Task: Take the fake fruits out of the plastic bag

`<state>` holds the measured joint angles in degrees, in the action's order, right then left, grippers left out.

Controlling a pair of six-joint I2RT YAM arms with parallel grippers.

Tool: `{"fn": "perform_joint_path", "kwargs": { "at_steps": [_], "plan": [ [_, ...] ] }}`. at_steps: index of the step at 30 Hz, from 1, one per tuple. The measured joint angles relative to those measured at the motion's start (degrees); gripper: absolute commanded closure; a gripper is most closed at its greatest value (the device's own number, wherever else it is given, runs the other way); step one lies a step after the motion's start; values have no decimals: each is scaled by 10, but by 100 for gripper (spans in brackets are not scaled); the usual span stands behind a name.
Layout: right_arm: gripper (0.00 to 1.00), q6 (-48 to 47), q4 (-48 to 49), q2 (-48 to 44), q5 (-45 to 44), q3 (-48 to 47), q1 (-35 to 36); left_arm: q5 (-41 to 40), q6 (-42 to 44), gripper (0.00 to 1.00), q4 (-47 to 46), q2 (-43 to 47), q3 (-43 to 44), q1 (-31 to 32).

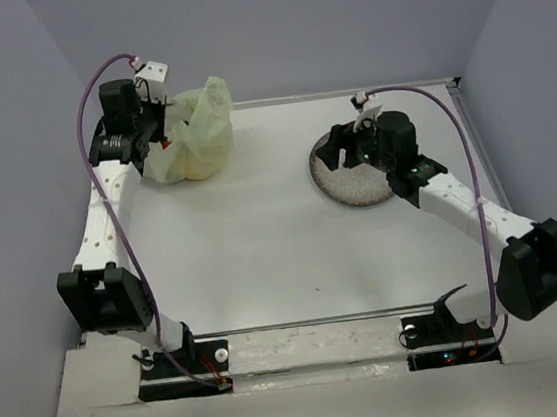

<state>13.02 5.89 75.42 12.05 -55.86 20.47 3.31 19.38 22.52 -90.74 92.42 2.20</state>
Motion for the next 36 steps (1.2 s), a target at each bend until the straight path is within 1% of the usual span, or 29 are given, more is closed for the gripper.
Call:
{"fn": "perform_joint_path", "kwargs": {
  "at_steps": [1,3,7,9,11,12,13,14,17,20,22,28,30,33,36],
  "plan": [
    [25,-3,-8,23,-2,-27,30,12,3,100,0,15,-3,5],
    [25,-5,-12,42,-1,-50,50,42,18,100,0,48,-11,29],
    [22,1,-25,66,17,-100,86,87,57,100,6,117,-57,132],
    [19,8,-26,66,26,-120,96,109,68,100,15,148,-83,182],
    [17,14,-25,66,29,-132,104,125,72,100,21,180,-109,214],
    [16,17,-25,65,30,-137,109,129,72,100,27,193,-118,220],
    [9,20,-26,64,30,-141,119,131,71,100,33,211,-129,225],
    [6,24,-26,62,29,-142,125,132,71,100,35,222,-135,225],
    [5,34,-30,59,18,-144,139,130,68,100,35,252,-162,225],
    [4,34,-43,82,12,-173,141,125,61,100,39,277,-203,225],
    [2,33,-45,125,17,-224,141,123,57,100,46,289,-227,225],
    [1,17,-100,315,55,-478,145,119,56,100,70,314,-247,225],
    [0,4,-116,353,64,-522,150,119,57,100,70,323,-250,225],
    [0,-31,-160,388,90,-535,169,121,59,100,73,342,-265,225],
    [0,-77,-196,401,112,-516,187,127,66,100,80,351,-281,225]
  ]
}}
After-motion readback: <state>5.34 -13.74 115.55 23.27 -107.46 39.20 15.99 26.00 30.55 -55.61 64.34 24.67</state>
